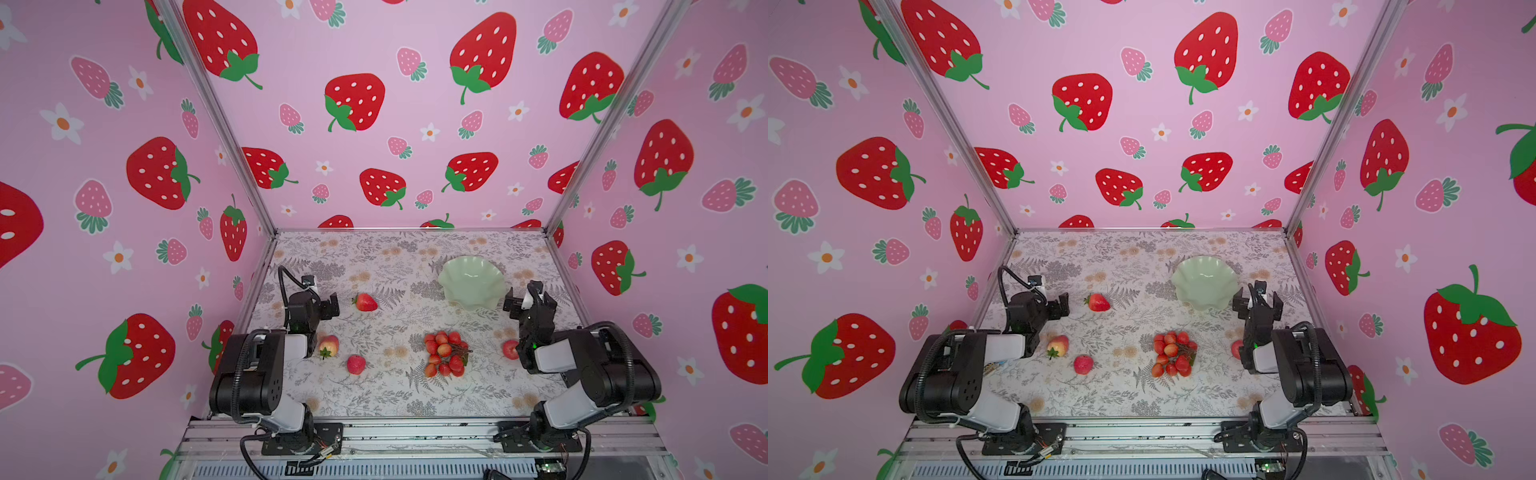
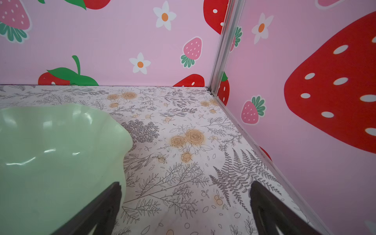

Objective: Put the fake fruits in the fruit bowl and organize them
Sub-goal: 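Grasp the strawberry bunch stem with the right gripper while the left arm advances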

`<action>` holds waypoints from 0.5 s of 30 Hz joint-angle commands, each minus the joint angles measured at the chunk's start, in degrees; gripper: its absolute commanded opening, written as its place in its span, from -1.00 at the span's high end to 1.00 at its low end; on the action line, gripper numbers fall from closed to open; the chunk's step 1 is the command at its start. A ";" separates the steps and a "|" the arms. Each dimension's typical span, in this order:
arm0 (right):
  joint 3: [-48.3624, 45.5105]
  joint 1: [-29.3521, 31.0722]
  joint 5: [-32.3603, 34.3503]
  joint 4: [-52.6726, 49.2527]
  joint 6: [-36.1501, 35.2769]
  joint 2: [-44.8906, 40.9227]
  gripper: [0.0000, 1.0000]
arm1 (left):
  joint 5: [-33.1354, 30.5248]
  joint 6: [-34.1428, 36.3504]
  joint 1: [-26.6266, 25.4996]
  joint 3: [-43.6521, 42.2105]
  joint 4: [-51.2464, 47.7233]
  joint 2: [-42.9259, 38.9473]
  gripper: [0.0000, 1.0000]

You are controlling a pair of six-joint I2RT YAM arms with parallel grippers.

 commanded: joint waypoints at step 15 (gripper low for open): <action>-0.57 0.33 0.81 1.61 0.73 -0.10 -0.99 | 3.77 0.55 1.53 0.79 1.78 0.20 -0.98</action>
